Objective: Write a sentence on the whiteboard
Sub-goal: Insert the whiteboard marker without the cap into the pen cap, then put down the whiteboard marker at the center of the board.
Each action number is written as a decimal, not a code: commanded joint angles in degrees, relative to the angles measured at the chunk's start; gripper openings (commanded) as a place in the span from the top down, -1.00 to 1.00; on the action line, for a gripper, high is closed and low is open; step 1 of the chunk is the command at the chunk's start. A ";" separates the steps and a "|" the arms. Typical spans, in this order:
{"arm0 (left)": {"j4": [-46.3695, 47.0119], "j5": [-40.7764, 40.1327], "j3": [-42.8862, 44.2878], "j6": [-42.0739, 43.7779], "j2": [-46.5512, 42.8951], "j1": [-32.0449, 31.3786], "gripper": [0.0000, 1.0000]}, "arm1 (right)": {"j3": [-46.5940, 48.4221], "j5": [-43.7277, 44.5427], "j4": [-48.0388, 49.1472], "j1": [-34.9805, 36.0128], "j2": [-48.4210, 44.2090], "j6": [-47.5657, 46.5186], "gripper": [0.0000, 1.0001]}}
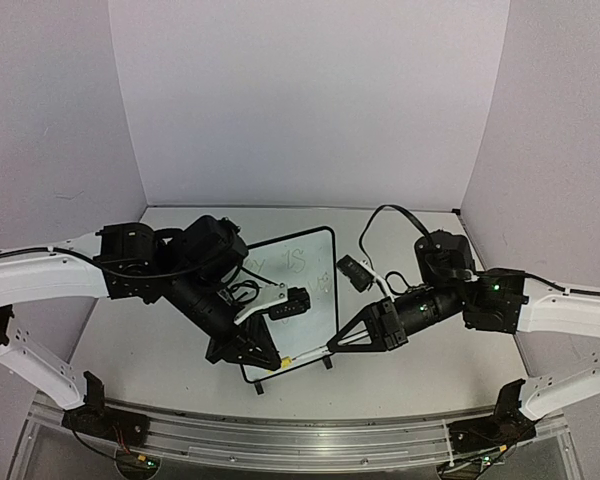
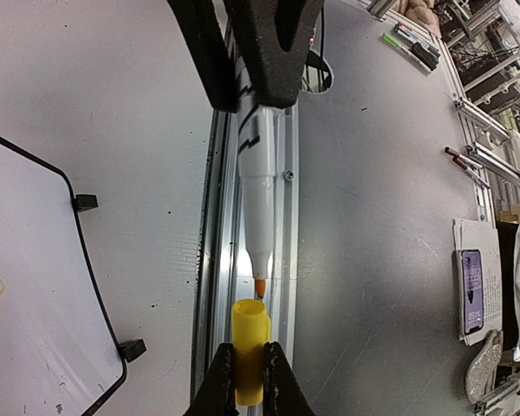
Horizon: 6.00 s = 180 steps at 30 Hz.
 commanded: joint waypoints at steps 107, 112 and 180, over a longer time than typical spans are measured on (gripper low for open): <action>10.53 6.14 7.90 0.91 2.86 -0.28 1.00 | 5.95 -3.08 11.51 7.02 13.71 -0.99 1.00; 11.71 5.92 8.83 0.09 3.20 -0.23 1.00 | 5.43 -3.82 13.07 7.04 13.51 -0.22 1.00; 1.84 -17.55 21.89 -13.65 -2.13 44.99 -0.99 | 14.46 55.91 -18.31 -31.77 5.97 -20.45 1.00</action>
